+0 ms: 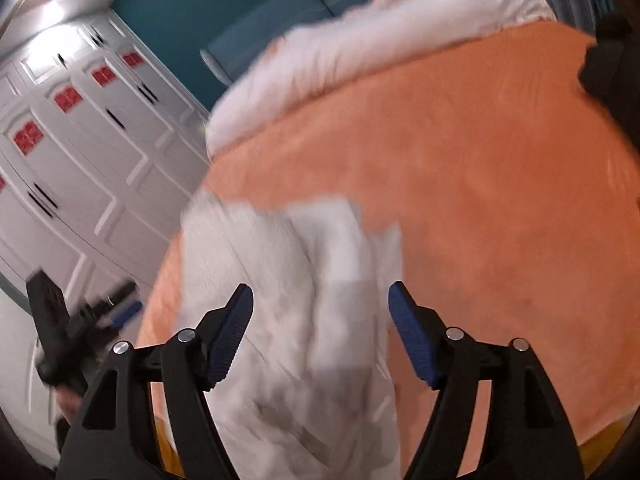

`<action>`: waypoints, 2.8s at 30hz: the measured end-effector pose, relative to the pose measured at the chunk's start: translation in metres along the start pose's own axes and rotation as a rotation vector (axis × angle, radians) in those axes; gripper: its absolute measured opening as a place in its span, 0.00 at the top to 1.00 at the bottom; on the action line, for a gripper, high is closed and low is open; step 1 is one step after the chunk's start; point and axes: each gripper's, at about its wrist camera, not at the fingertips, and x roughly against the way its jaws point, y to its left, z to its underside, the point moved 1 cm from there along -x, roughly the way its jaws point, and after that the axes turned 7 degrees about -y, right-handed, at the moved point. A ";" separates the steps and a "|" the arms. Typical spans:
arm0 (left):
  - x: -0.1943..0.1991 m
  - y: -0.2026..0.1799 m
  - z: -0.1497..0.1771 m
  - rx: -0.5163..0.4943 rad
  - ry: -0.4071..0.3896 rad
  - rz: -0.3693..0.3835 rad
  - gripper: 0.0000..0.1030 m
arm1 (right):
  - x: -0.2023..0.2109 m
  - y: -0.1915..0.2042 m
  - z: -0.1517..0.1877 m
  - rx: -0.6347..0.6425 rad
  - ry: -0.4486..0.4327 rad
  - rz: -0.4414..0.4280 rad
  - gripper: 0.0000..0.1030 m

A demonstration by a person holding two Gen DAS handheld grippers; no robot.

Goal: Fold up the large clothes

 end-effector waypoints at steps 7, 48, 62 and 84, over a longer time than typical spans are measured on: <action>-0.025 -0.043 0.039 -0.111 0.106 -0.025 0.25 | -0.096 0.006 -0.007 -0.027 0.230 -0.068 0.52; -0.034 -0.094 0.129 -0.405 0.127 -0.211 0.06 | -0.011 -0.060 0.138 -0.057 0.331 -0.066 0.92; -0.006 -0.085 0.083 -0.304 0.075 -0.254 0.09 | -0.069 0.017 -0.015 0.189 0.078 0.101 0.93; -0.040 -0.059 0.099 -0.278 0.140 -0.288 0.05 | -0.103 -0.050 0.025 0.004 0.156 0.157 0.90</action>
